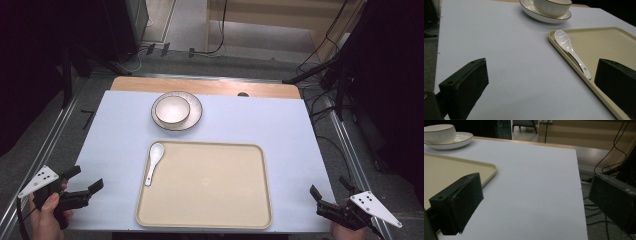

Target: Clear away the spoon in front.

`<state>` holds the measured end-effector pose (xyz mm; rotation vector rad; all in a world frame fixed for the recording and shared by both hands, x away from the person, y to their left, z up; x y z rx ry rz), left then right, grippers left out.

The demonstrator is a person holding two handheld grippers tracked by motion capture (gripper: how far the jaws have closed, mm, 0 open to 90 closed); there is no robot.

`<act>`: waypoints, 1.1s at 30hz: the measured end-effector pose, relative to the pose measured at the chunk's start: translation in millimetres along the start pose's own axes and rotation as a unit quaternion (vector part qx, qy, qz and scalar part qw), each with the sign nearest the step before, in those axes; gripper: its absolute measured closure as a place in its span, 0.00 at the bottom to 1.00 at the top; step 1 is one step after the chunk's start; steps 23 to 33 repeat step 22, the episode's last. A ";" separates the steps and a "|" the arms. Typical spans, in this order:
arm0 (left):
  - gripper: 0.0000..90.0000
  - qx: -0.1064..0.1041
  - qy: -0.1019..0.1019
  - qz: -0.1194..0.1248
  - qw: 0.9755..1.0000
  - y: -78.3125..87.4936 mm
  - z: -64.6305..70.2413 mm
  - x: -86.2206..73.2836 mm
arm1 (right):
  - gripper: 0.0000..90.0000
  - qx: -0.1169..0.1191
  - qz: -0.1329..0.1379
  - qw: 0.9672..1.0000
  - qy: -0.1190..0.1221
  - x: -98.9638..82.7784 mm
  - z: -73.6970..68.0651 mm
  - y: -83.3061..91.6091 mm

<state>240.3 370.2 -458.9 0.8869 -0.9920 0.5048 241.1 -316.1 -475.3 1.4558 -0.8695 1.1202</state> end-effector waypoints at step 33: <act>0.00 0.003 0.001 0.018 1.000 6.4 -6.6 2.9 | 0.00 -0.010 0.003 1.000 -0.007 -1.0 7.6 2.6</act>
Point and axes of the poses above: each handheld gripper's, and its own axes: y roughly backward along the jaws, x roughly out of its top, z roughly to its right, the point moved 6 cm from there along -y, roughly forward along the jaws, and after that the axes turned 7 degrees about -x, right-handed, at the moved point
